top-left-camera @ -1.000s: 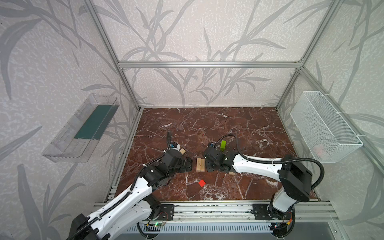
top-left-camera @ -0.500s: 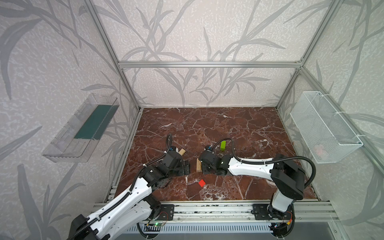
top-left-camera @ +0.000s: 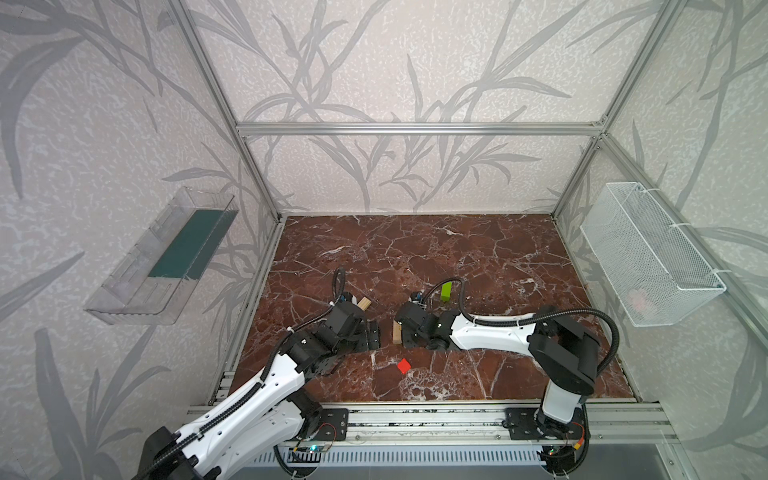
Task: Build the wood block tower
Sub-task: 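Lower the long block upright beside the printed block with the right gripper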
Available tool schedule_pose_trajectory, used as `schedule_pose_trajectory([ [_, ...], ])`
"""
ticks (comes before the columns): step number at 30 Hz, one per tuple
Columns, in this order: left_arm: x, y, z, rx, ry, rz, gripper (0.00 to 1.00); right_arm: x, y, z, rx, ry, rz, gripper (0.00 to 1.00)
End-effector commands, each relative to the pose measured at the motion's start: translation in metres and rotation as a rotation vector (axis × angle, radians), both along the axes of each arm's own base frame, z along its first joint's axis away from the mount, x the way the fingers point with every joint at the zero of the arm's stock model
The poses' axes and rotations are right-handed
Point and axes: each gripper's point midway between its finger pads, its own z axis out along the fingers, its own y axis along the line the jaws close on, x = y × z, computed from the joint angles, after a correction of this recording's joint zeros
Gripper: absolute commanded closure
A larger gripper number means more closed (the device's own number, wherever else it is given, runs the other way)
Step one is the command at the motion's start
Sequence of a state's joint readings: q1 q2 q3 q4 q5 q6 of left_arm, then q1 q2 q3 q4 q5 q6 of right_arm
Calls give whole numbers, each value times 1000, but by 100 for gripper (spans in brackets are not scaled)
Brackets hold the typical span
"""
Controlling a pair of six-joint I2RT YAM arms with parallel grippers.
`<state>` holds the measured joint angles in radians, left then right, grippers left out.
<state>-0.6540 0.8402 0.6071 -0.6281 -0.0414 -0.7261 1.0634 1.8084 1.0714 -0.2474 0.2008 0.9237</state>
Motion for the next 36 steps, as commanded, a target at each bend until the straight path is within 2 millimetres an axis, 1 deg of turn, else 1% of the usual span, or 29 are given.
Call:
schedule_pose_trajectory([
  [1, 1, 2, 7, 3, -6, 8, 0, 6, 1, 4, -12, -18, -26, 77],
  [6, 1, 2, 7, 7, -9, 8, 0, 6, 6, 4, -2, -11, -15, 75],
  [14, 2, 0, 7, -4, -9, 5, 0, 5, 5, 1, -9, -2, -19, 72],
  [22, 4, -1, 9, -5, -12, 4, 0, 4, 7, 3, 2, 0, -16, 67],
  [27, 4, -2, 9, -8, -12, 0, 0, 4, 7, 4, 8, 2, -11, 66],
  [36, 3, -2, 9, -6, -8, -1, 0, 1, 3, 13, 32, -9, -15, 67],
])
